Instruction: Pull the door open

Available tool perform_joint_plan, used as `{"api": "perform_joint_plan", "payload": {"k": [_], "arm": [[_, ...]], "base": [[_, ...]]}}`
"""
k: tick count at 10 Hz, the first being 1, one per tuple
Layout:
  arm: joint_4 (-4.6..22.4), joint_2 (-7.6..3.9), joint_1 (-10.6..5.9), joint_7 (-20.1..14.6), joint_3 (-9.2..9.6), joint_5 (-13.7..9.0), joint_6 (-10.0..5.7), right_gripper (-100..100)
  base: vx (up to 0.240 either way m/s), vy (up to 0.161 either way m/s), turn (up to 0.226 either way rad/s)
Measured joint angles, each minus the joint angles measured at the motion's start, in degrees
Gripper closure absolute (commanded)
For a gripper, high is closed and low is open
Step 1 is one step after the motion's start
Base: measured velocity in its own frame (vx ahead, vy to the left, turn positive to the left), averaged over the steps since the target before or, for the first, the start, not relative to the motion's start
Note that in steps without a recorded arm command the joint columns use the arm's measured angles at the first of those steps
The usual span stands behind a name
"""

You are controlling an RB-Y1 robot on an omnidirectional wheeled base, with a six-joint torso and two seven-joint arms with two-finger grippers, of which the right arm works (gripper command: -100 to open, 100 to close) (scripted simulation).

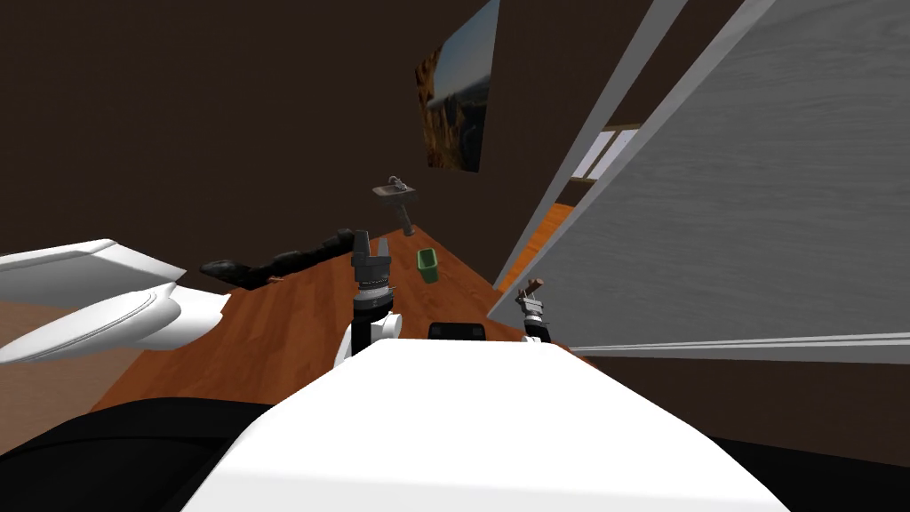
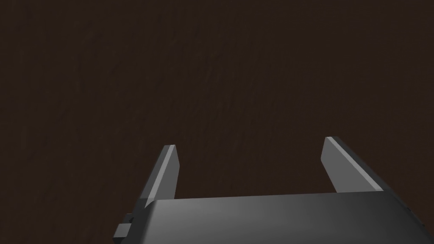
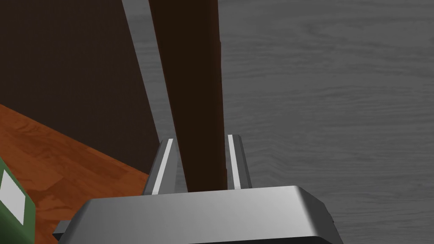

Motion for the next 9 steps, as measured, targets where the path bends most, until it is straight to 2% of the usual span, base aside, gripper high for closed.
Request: {"api": "perform_joint_plan", "payload": {"k": [2,3,6,9], "arm": [[-0.6,-0.6,0.74,-1.0,1.33,0.7,-0.34,100],[-0.5,-0.52,0.86,-1.1,1.58,0.9,-0.32,100],[-0.9,-2.17,1.93,-3.0,2.95,1.7,-1.98,100],[-1.5,-4.01,3.72,-5.3,4.91,2.9,-3.47,100]], "base": [[-0.153,-0.028,0.05],[-0.165,-0.01,0.118],[-0.238,-0.03,0.124],[-0.232,-0.033,0.097]]}}
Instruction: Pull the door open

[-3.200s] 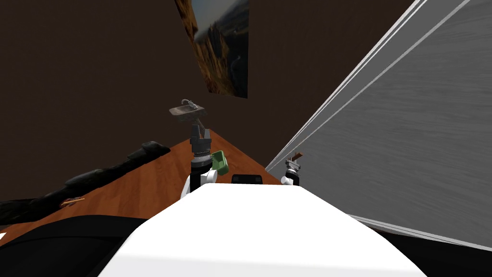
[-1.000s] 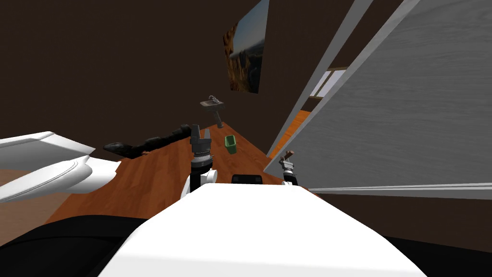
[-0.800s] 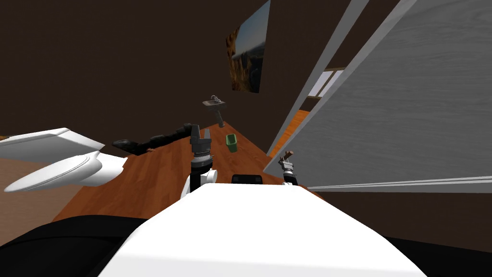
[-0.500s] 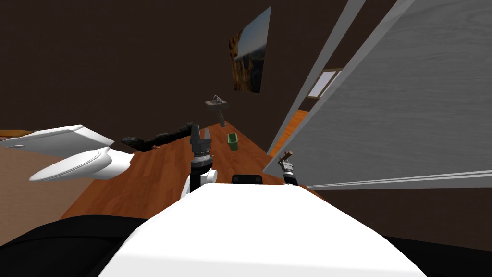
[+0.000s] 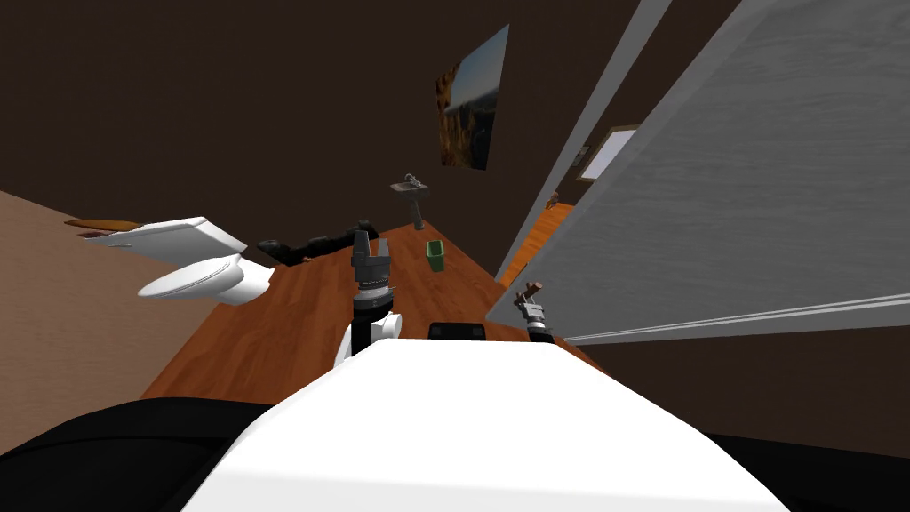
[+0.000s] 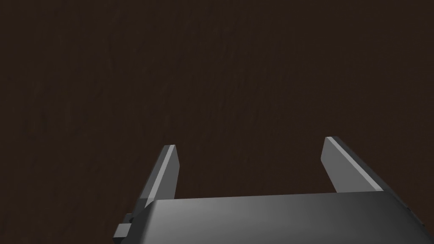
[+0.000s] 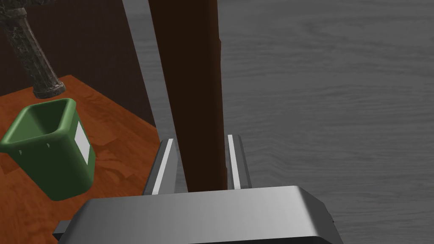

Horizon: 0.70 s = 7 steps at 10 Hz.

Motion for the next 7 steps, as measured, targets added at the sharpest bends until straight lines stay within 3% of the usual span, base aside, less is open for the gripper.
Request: {"api": "perform_joint_plan", "payload": {"k": [2,3,5,7], "arm": [[0.1,-0.48,0.58,-0.8,0.8,0.5,-0.58,100],[0.3,-1.18,0.95,-1.4,1.67,1.2,-1.81,100],[-1.9,-2.29,3.39,-2.2,3.28,2.6,-3.4,100],[-2.3,-3.43,4.54,-3.3,4.97,3.9,-4.83,100]], "base": [[-0.124,-0.002,-0.005],[-0.182,-0.025,-0.043],[-0.181,-0.045,-0.04],[-0.132,-0.094,-0.026]]}}
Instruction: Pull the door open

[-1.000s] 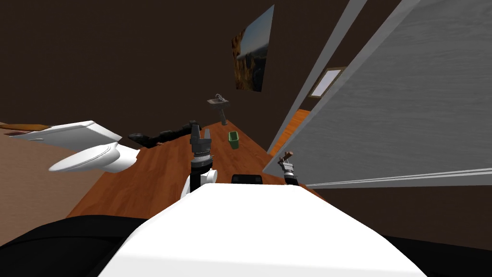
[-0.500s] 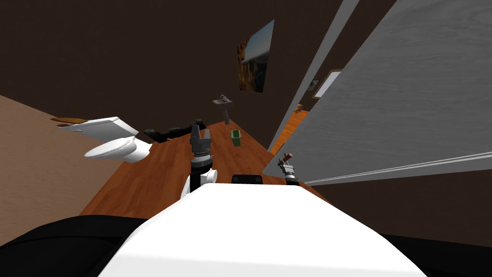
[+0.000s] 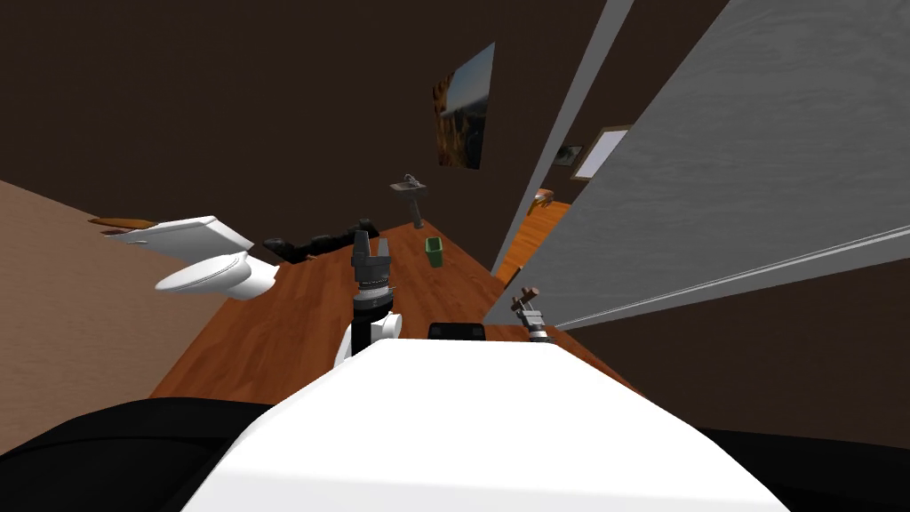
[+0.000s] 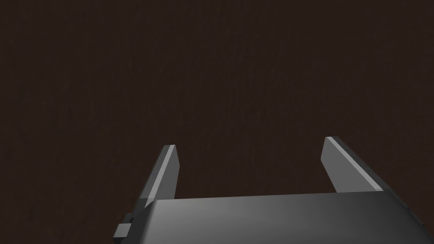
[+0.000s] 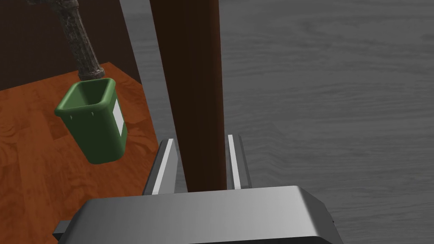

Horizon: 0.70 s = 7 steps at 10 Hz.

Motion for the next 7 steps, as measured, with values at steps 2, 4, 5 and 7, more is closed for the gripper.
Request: {"api": "perform_joint_plan", "payload": {"k": [2,4,5,7], "arm": [[-1.3,-0.73,1.79,-0.9,1.88,1.4,-1.31,100],[-1.0,-0.6,2.41,-0.8,1.78,1.3,-1.89,100],[-1.1,-0.5,3.16,-0.6,1.43,1.0,-2.24,100],[-0.7,-0.12,4.16,-0.2,0.79,0.6,-3.66,100]], "base": [[-0.079,-0.076,0.008],[0.052,0.003,0.24],[0.082,-0.006,0.223],[0.054,-0.028,0.268]]}}
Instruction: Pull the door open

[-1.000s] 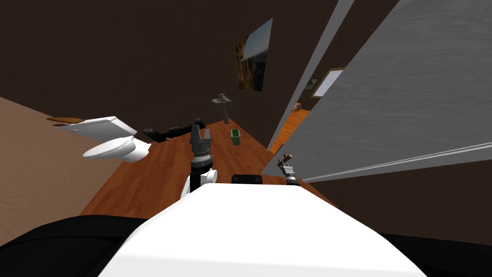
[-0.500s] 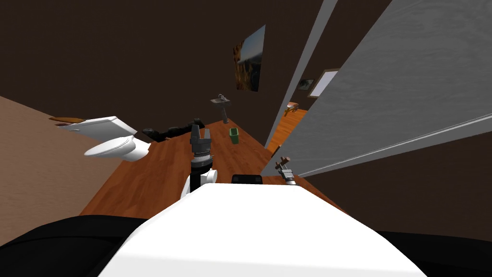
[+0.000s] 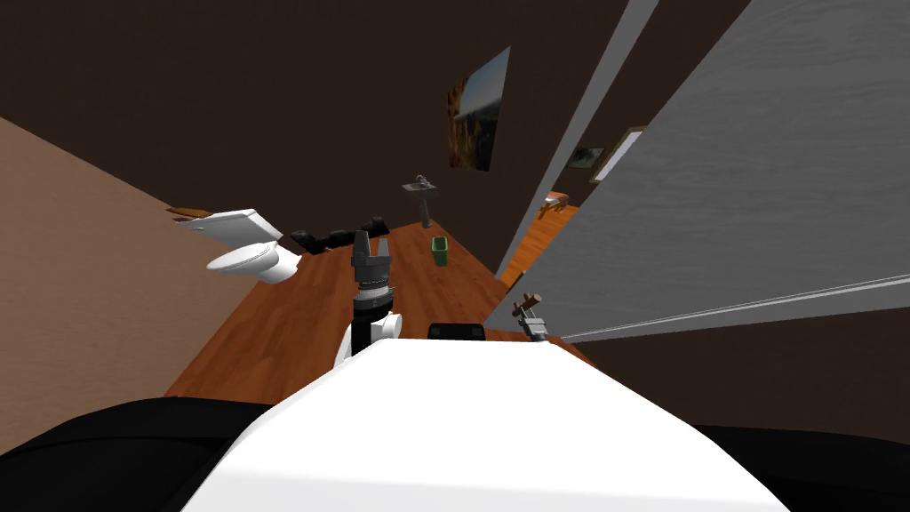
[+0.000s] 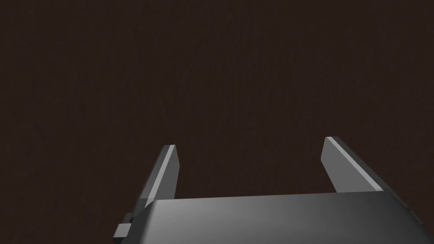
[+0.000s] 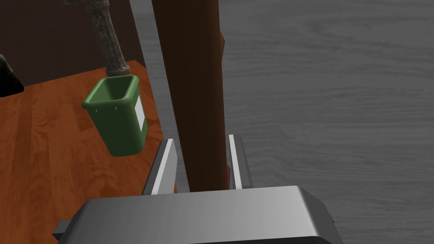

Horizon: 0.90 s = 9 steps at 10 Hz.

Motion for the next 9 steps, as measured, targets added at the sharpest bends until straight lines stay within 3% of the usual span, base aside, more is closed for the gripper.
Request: {"api": "perform_joint_plan", "payload": {"k": [3,4,9], "arm": [[0.4,0.94,2.35,0.6,-0.71,-0.7,-2.67,100],[-0.6,1.11,4.09,0.9,-0.94,-1.0,-3.14,100],[-0.6,2.83,8.35,2.2,-2.09,-2.1,-6.61,100]], "base": [[-0.014,-0.042,0.323],[-0.065,-0.048,0.266],[-0.134,-0.026,0.243]]}}
